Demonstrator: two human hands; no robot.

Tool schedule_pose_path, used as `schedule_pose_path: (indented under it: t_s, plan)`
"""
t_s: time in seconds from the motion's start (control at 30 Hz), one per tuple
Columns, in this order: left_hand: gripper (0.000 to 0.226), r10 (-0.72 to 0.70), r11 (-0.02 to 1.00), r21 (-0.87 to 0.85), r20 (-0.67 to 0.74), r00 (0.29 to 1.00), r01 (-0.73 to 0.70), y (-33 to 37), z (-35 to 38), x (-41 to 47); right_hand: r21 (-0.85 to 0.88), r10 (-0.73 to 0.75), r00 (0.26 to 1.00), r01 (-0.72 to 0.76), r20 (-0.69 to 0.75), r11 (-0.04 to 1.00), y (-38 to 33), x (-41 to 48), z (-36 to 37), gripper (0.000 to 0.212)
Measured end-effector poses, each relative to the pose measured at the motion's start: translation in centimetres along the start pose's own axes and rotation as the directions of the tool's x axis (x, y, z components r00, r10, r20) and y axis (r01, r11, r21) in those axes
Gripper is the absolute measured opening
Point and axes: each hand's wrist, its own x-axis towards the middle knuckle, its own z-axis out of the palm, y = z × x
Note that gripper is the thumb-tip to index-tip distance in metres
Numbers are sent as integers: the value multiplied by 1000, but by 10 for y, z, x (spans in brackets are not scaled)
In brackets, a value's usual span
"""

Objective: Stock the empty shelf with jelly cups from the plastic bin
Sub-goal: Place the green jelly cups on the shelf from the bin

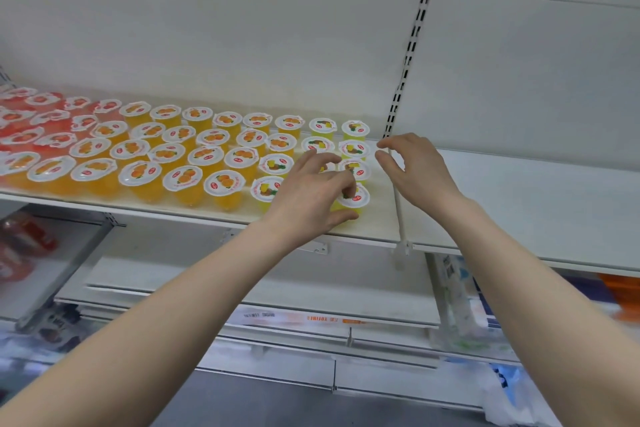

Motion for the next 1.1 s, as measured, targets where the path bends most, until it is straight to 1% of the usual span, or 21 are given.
schedule_pose_path:
  t_s: [0.13, 0.23, 0.4, 0.6, 0.7, 0.8, 0.97, 1.1]
  plan:
    - [34, 50, 999, 8, 53, 997, -50, -6, 0, -2, 12, -20, 999, 21, -24, 1000, -7, 6, 0, 32]
    - [33, 72, 997, 2, 52, 996, -72, -8, 0, -2, 15, -47, 998, 48, -32, 999, -13, 10, -1, 32]
    - [39, -10, 999, -31, 4, 1000, 10, -20, -11, -1, -15, -93, 995, 92, -47, 996, -28, 18, -2, 32]
    - [42, -94, 993, 74, -5, 996, 94, -63, -54, -15, -155, -214, 977, 209, -15, 966, -67, 28, 9, 35]
    - [41, -131, 982, 139, -5, 991, 130, -90, -79, -31, -228, -281, 960, 274, 1, 935, -95, 32, 19, 37]
    - [46, -161, 967, 198, -23, 987, 162, -120, -110, -58, -261, -352, 936, 339, -3, 904, -136, 36, 34, 39]
    - [45, -240, 929, 270, -86, 967, 254, -173, -162, -120, -261, -442, 897, 429, 11, 865, -221, 35, 68, 46]
    - [43, -274, 900, 319, -113, 955, 296, -213, -202, -183, -227, -515, 856, 511, 46, 829, -293, 29, 105, 50]
